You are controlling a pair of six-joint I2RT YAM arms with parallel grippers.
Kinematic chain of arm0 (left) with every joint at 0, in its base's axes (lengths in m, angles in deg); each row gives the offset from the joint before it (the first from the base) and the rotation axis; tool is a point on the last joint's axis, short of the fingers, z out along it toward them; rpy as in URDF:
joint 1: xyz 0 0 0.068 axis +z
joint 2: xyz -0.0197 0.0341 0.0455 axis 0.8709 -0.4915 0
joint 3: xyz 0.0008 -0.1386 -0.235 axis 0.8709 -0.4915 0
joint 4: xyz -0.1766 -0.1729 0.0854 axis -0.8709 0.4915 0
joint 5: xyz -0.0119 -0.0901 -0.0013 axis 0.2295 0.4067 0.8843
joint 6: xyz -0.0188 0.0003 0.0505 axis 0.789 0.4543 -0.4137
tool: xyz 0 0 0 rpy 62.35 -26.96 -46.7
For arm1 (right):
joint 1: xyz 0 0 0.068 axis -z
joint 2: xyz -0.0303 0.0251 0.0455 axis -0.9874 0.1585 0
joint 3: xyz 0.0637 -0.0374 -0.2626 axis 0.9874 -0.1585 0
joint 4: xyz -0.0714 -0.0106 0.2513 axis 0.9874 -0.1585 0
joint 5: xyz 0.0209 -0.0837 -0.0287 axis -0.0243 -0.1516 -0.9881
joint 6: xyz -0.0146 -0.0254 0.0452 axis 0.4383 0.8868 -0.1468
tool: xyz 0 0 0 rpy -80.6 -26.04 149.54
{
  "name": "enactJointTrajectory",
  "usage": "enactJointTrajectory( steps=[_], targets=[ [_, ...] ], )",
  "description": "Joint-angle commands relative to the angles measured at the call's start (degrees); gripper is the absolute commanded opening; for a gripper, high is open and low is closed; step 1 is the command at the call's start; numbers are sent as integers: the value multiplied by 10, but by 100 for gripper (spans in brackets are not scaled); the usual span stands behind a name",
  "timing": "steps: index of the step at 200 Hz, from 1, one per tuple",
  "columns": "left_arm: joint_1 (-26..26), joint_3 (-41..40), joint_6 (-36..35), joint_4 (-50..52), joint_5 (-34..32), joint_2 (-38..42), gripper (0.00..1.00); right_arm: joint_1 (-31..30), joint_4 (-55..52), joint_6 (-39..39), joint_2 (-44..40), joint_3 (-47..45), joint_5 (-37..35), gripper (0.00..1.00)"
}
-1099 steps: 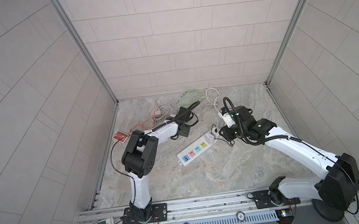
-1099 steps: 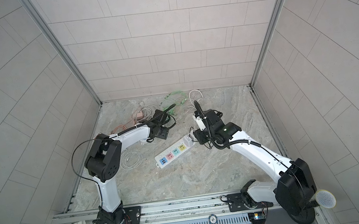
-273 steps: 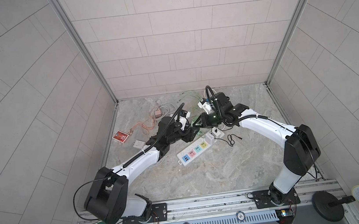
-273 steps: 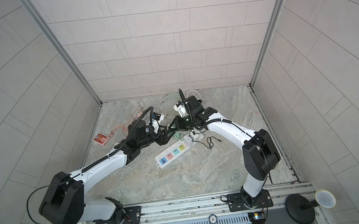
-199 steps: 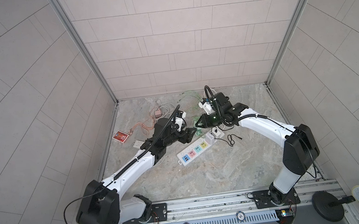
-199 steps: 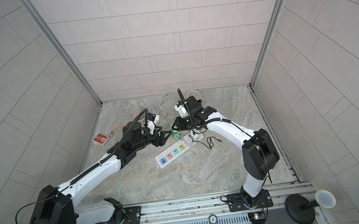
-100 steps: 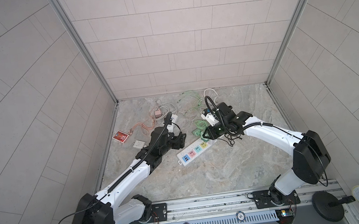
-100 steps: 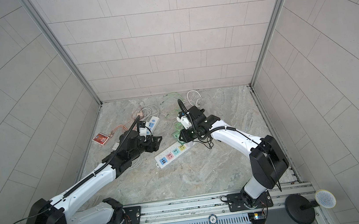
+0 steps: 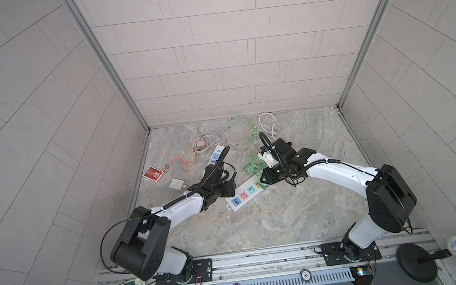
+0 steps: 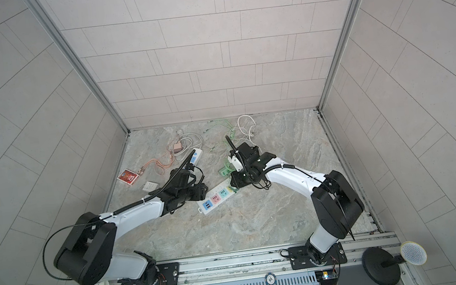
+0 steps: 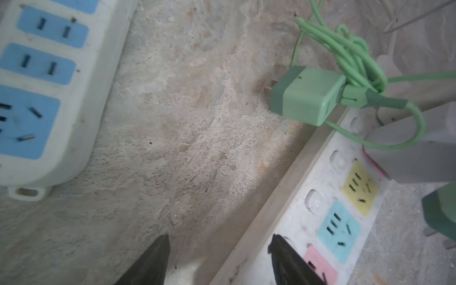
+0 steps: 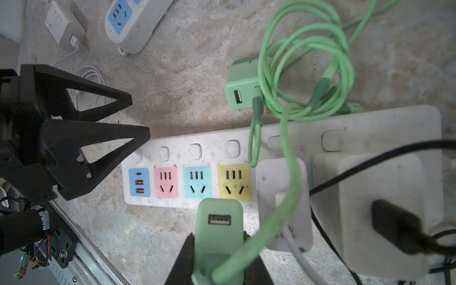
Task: Insert plugs into power strip
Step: Rotate the socket at the center of the table.
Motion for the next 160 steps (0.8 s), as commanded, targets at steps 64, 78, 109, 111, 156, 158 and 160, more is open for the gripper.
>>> enactJointTrajectory(
  steps=[64,78,109,111,156,158,160],
  targets=[
    [-23,-30,10,-52,118,-19,62,78,-28,-18,1,-5,-23,1],
    [-34,-31,10,-53,145,-24,62,96,-37,-14,0,-5,-27,1],
    [-92,-21,12,-58,153,-56,62,133,-45,-5,-8,-11,-32,1],
    [-97,-20,14,-59,154,-59,62,135,-45,-4,-9,-11,-32,1],
    [-172,20,47,-99,165,-104,60,144,-40,12,-40,-21,-25,1],
    [-174,22,47,-102,165,-105,60,144,-38,12,-43,-23,-24,1],
    [-177,23,49,-105,166,-107,60,144,-35,13,-46,-24,-22,1]
  ],
)
